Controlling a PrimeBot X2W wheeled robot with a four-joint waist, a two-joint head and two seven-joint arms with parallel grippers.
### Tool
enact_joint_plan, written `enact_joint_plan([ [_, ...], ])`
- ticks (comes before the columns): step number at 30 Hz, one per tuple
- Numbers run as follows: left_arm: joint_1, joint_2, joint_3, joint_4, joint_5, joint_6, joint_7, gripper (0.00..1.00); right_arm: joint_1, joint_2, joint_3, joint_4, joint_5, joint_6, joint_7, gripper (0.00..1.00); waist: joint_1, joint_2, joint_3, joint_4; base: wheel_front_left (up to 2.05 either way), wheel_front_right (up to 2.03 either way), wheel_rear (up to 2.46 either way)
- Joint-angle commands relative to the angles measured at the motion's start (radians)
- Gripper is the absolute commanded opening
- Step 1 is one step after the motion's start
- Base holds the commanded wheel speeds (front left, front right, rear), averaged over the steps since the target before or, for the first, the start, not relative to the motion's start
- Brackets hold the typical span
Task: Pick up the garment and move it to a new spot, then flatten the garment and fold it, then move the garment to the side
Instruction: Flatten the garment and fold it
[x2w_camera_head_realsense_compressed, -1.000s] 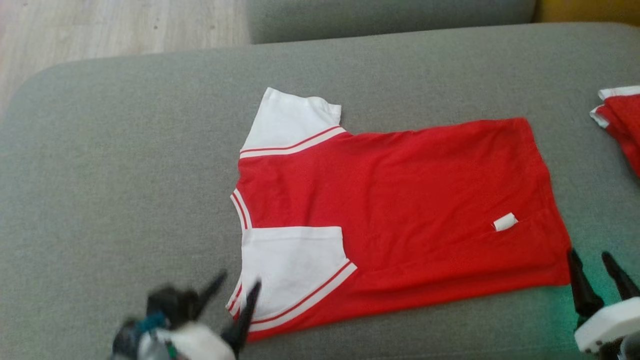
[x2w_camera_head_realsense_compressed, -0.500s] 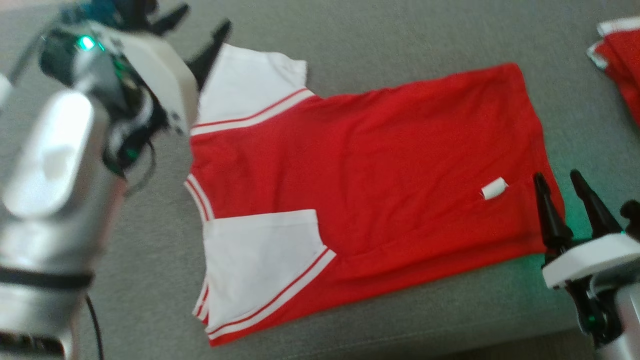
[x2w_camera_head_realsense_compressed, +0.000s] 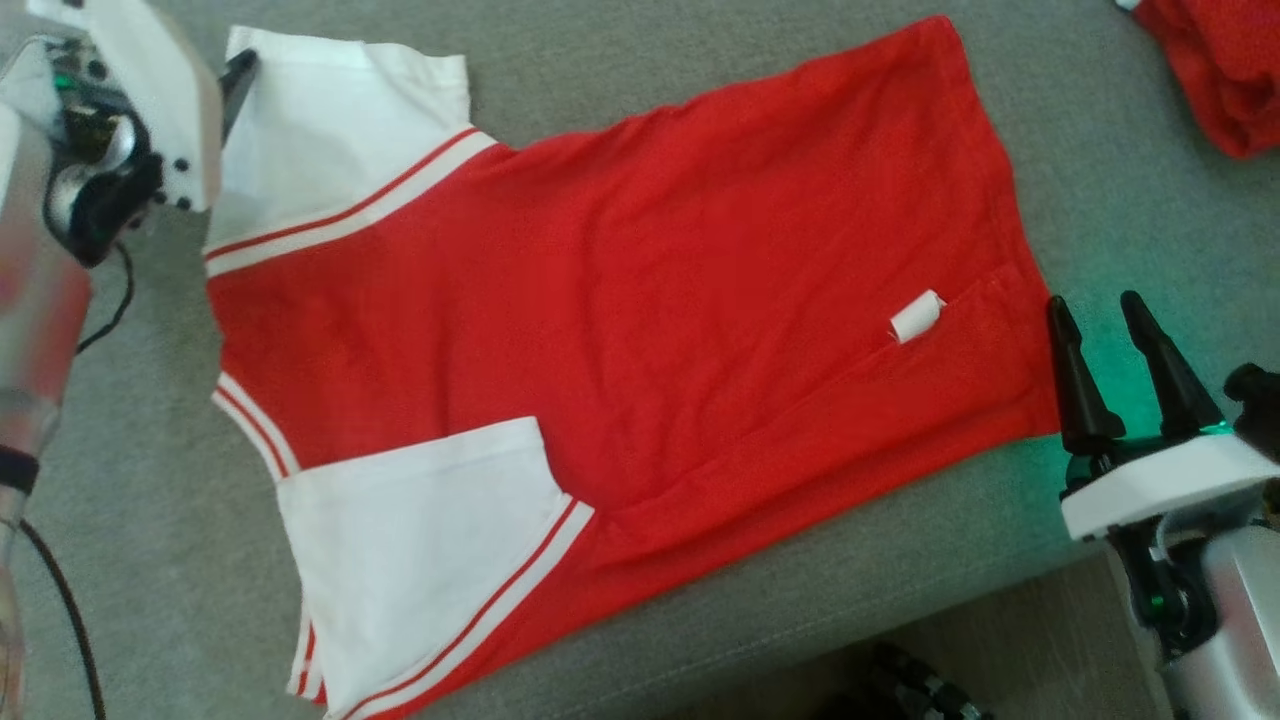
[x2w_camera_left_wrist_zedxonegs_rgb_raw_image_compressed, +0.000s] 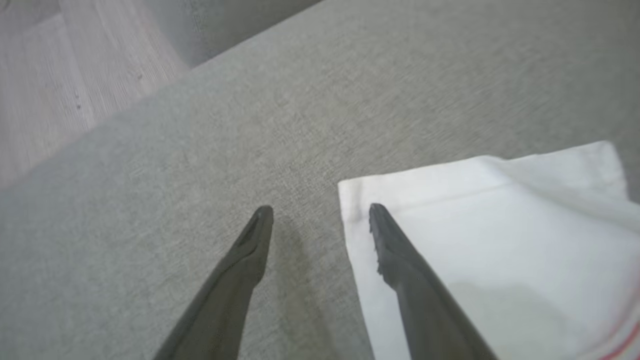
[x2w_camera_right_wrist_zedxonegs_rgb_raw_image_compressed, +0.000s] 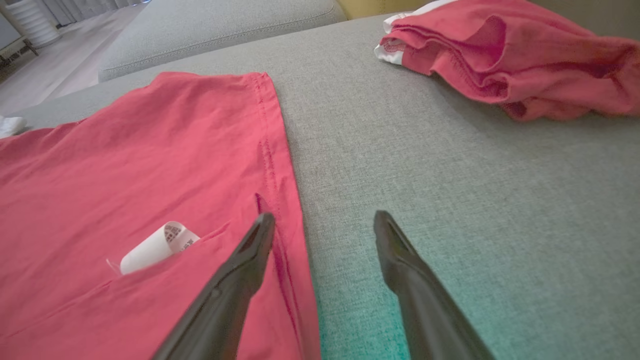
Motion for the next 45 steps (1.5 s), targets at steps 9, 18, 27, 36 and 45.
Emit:
enact_joint_plan([
  [9, -0.084, 0.048, -0.063, 0.054, -0.052, 0.001, -0.035, 1.00, -0.023, -0.018, 0.024, 0.003, 0.018, 0.007, -0.024, 1.00, 0.0000, 0.0000, 0.016, -0.025, 0.00, 0.00, 0.00],
  [18, -0.097, 0.073, -0.182, 0.022, -0.103, 0.001, -0.067, 0.00, -0.047, -0.031, 0.032, -0.005, 0.014, 0.007, -0.016, 1.00, 0.0000, 0.0000, 0.001, -0.023, 0.00, 0.00, 0.00],
  [27, -0.115, 0.087, -0.291, -0.072, -0.143, 0.001, -0.218, 0.00, -0.316, -0.055, 0.083, 0.044, 0.016, 0.007, 0.162, 1.00, 0.0000, 0.0000, -0.045, 0.030, 0.00, 0.00, 0.00],
  [36, -0.145, 0.111, -0.366, -0.226, -0.162, 0.001, -0.261, 0.00, -0.623, -0.026, 0.104, 0.432, -0.104, 0.007, 0.345, 1.00, 0.0000, 0.0000, -0.045, 0.128, 0.00, 0.00, 0.00],
  [45, -0.143, 0.149, -0.381, -0.325, -0.168, 0.007, -0.252, 0.00, -0.767, -0.002, 0.140, 0.675, -0.172, 0.007, 0.345, 1.00, 0.0000, 0.0000, -0.043, 0.170, 0.00, 0.00, 0.00],
])
